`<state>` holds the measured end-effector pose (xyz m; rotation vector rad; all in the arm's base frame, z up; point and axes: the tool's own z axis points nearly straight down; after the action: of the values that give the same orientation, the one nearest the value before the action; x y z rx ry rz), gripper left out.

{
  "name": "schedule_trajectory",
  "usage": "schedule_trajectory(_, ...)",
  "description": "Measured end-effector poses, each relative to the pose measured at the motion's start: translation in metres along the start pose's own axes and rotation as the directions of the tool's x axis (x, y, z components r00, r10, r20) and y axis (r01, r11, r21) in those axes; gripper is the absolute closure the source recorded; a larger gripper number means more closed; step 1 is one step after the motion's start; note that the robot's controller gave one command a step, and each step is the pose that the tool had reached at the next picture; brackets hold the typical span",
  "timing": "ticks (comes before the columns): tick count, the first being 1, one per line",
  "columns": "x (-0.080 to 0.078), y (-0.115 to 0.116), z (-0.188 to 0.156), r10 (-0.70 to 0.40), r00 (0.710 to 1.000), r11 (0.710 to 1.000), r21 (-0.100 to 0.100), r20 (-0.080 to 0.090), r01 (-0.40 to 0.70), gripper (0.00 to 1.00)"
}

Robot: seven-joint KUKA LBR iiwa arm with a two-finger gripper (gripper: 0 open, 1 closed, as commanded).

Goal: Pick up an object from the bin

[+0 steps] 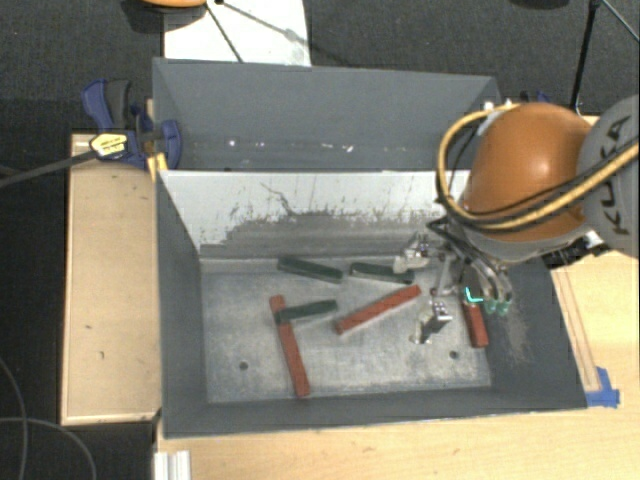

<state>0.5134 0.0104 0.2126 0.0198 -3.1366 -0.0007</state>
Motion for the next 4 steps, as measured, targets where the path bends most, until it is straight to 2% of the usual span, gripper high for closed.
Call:
schedule_trajectory(1, -0.001, 0.000, -0.002, 0.000, 1.000, 1.000, 0.000, 0.004, 0.000, 0.00)
schedule_trajectory(2, -0.002, 0.012, 0.012, -0.066, 0.998, 0.998, 0.003, 0.014, 0.066, 0.00)
schedule_trajectory(3, -0.021, 0.023, 0.071, -0.232, 0.973, 0.973, 0.001, 0.014, 0.232, 0.00)
schedule_trajectory(4, -0.039, 0.009, 0.129, 0.300, 0.954, 0.954, -0.009, 0.002, -0.300, 1.00)
